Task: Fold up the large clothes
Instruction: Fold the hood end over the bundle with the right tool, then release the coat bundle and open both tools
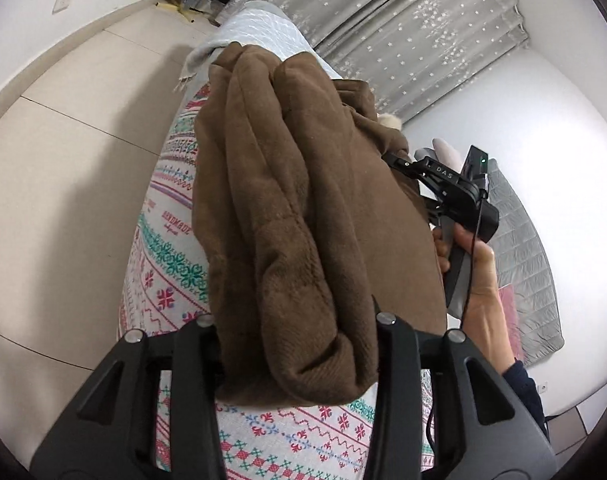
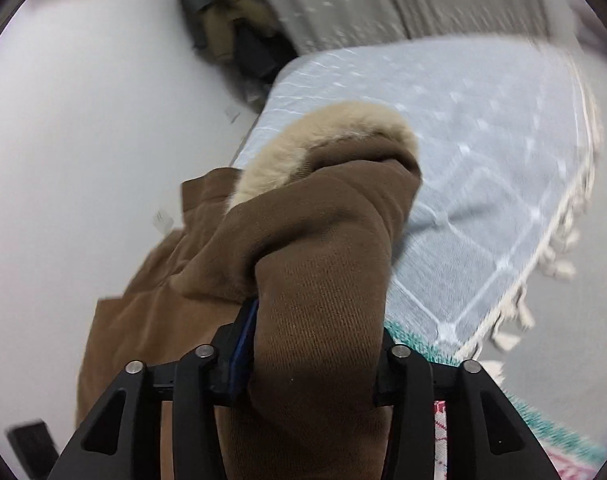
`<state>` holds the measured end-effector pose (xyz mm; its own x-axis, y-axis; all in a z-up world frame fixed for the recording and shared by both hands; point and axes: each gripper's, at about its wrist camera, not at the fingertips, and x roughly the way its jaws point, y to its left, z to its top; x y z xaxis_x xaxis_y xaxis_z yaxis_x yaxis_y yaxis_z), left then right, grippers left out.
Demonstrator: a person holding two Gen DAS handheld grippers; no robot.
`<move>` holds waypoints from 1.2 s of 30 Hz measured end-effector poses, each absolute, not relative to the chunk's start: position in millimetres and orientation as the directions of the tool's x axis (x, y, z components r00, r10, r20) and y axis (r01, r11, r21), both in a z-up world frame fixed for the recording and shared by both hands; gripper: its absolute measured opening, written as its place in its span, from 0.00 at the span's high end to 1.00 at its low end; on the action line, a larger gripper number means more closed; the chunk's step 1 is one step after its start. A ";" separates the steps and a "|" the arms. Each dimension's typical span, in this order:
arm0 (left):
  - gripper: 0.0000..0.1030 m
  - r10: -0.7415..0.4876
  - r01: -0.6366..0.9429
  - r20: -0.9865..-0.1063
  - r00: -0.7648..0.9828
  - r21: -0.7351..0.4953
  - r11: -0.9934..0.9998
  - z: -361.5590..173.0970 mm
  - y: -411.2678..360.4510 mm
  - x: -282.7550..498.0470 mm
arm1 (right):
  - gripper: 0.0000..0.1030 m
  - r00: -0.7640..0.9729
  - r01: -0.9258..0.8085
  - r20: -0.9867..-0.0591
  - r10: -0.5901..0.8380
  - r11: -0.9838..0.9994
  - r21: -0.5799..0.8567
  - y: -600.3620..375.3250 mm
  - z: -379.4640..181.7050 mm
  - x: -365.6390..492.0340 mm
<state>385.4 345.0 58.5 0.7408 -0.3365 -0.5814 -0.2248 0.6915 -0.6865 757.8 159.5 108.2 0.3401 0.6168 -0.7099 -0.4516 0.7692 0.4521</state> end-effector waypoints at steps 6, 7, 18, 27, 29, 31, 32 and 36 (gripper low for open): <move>0.53 -0.355 -0.238 -0.590 0.725 -0.699 0.675 57.6 347.9 385.0 | 0.28 0.410 -0.415 -0.778 0.476 0.857 0.306 168.9 114.8 756.2; 0.51 -0.358 -0.237 -0.594 0.721 -0.696 0.678 58.5 347.5 383.9 | 0.26 0.419 -0.404 -0.784 0.458 0.867 0.291 169.2 115.9 755.6; 0.39 -0.323 -0.228 -0.585 0.744 -0.677 0.700 95.7 377.0 357.5 | 0.26 0.525 -0.422 -0.720 0.454 0.873 0.243 139.0 169.1 669.1; 0.74 -0.187 -0.111 -0.547 0.816 -0.465 0.878 144.6 314.5 358.6 | 0.62 0.525 -0.531 -0.668 0.528 0.816 0.228 138.7 191.2 546.7; 0.86 -0.166 -0.130 -0.593 0.788 -0.424 0.896 136.7 304.6 368.6 | 0.62 0.531 -0.526 -0.685 0.498 0.828 0.194 143.2 184.9 531.8; 0.91 -0.134 -0.175 -0.650 0.748 -0.389 0.905 123.4 302.3 378.0 | 0.62 0.514 -0.518 -0.714 0.476 0.835 0.185 147.5 169.7 525.9; 0.93 -0.124 -0.187 -0.666 0.735 -0.375 0.908 116.5 301.5 380.4 | 0.62 0.504 -0.517 -0.737 0.450 0.841 0.160 151.8 159.6 523.0; 0.95 -0.069 -0.188 -0.712 0.699 -0.276 0.942 98.2 293.4 382.3 | 0.63 0.562 -0.517 -0.735 0.379 0.855 0.045 162.3 129.7 509.0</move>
